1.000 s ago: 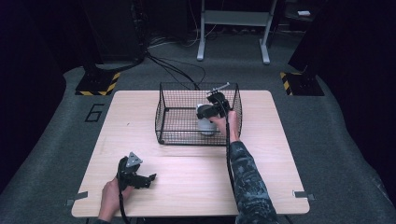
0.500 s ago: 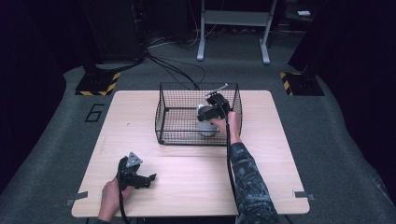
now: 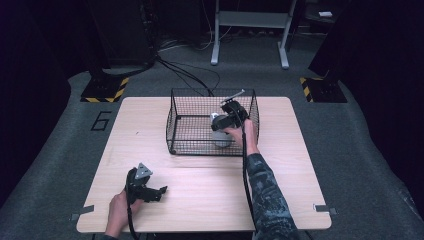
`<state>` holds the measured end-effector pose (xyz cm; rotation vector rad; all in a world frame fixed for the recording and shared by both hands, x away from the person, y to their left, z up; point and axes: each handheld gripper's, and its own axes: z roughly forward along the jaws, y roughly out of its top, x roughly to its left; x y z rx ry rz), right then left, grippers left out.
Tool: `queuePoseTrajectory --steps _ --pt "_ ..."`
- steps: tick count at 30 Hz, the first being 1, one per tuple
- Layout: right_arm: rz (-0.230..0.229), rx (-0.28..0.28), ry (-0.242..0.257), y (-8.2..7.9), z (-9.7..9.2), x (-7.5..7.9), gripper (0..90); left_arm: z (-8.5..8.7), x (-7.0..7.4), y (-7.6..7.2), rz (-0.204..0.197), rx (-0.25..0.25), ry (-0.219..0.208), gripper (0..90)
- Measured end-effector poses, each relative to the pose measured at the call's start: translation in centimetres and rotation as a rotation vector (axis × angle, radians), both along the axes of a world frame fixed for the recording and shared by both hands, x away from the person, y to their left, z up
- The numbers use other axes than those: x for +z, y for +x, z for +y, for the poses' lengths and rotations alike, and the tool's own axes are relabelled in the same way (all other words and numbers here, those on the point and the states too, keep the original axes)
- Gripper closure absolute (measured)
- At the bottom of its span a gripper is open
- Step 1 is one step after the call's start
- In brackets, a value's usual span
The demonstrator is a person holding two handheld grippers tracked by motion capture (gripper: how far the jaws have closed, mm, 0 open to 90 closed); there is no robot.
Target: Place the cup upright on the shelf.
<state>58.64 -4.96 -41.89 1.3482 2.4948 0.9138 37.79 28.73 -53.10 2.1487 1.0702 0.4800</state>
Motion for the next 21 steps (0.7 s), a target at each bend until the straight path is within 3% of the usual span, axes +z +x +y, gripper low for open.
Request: queuePoseTrajectory --steps 6,10,21 --pt "-0.036 -0.002 0.024 -0.8 -0.6 1.2 0.0 0.0 0.0 0.0 -0.005 0.005 -0.002 0.1" --pt "-0.078 0.030 0.028 -1.8 -1.3 2.4 0.0 0.0 0.0 0.0 -0.007 0.004 -0.002 0.1" --pt "-0.145 0.080 0.023 -6.9 -2.7 4.8 0.0 0.0 -0.1 0.0 -0.006 0.006 -0.009 0.1"
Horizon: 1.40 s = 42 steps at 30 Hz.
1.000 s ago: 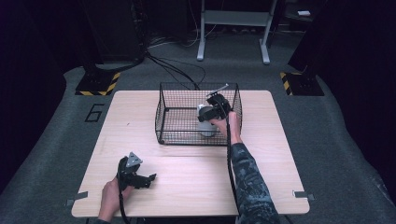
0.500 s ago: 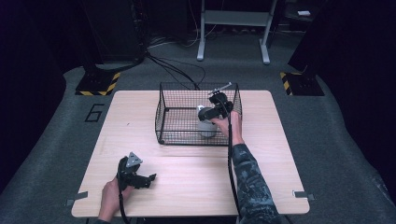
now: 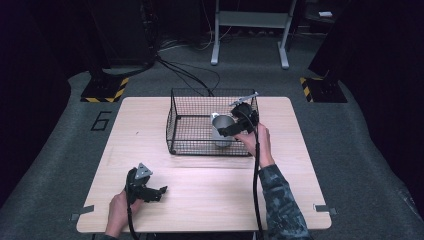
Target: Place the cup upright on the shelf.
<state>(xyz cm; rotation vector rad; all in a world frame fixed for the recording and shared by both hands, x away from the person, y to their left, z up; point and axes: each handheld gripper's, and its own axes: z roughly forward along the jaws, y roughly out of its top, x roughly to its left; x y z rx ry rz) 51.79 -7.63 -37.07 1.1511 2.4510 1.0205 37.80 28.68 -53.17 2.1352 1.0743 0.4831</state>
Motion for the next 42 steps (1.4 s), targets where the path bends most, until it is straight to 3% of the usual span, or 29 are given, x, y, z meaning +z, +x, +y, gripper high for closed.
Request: queuePoseTrajectory --steps 7,18,31,42 --pt "-0.044 0.024 0.014 -3.5 -1.8 0.5 0.0 -0.1 0.0 0.0 0.001 0.007 -0.005 0.1" --pt "-0.096 -0.004 0.003 -8.0 -5.3 -0.5 0.0 0.0 0.0 0.0 0.006 0.003 -0.004 0.1" --pt "-0.084 -0.094 0.014 -11.2 -9.7 -3.8 0.0 0.0 0.0 0.0 0.001 0.000 0.000 0.1" --pt "-0.029 -0.184 0.010 -12.7 -12.8 -8.7 0.0 0.0 0.0 0.0 0.000 0.001 0.000 0.1"
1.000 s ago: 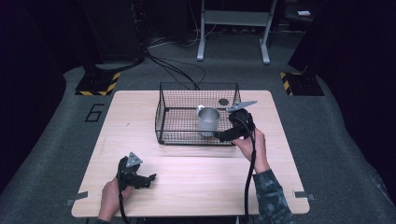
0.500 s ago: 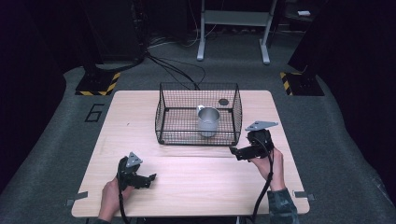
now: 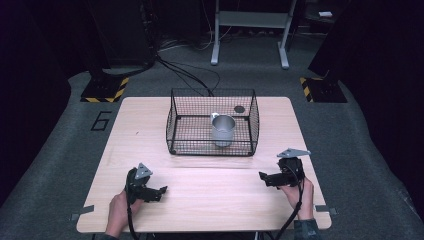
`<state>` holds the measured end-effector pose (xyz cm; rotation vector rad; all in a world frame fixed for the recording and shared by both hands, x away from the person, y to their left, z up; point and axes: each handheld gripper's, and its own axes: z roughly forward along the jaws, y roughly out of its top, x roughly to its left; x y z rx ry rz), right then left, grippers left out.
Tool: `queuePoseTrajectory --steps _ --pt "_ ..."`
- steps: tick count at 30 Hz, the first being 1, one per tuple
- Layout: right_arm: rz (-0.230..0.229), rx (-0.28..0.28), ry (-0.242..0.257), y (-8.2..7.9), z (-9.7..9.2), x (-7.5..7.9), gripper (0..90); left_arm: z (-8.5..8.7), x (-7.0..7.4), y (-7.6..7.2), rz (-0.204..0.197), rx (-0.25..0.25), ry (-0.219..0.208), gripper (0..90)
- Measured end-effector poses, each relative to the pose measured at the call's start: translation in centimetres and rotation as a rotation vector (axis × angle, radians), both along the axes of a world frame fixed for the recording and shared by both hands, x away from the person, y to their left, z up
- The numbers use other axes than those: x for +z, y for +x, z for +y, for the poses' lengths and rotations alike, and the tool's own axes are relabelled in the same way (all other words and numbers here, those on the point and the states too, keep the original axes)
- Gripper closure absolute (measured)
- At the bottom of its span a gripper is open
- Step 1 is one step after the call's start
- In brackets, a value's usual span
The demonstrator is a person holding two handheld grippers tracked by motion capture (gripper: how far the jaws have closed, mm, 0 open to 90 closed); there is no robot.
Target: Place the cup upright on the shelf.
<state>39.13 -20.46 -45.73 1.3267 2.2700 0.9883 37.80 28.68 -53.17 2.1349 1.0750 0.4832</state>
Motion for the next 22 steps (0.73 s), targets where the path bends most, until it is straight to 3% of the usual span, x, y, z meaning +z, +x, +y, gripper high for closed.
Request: queuePoseTrajectory --steps 7,13,18,21,22 --pt "0.046 -0.069 0.016 -0.8 -2.1 -4.0 0.0 0.0 0.0 0.0 0.000 0.001 -0.001 0.1" --pt "0.044 -0.119 0.039 -1.6 -3.4 -6.1 0.0 0.0 0.0 0.0 0.002 0.001 0.002 0.1" --pt "0.007 -0.135 0.017 -2.0 -3.8 -6.9 0.0 0.0 0.0 0.0 0.000 0.000 0.000 0.1" --pt "-0.043 -0.167 -0.040 -2.2 -3.5 -7.3 0.0 0.0 0.0 0.0 0.000 0.000 -0.001 0.1" --pt "-0.040 -0.158 -0.051 -2.2 -3.5 -7.3 0.0 0.0 0.0 0.0 0.002 0.002 0.001 0.1"
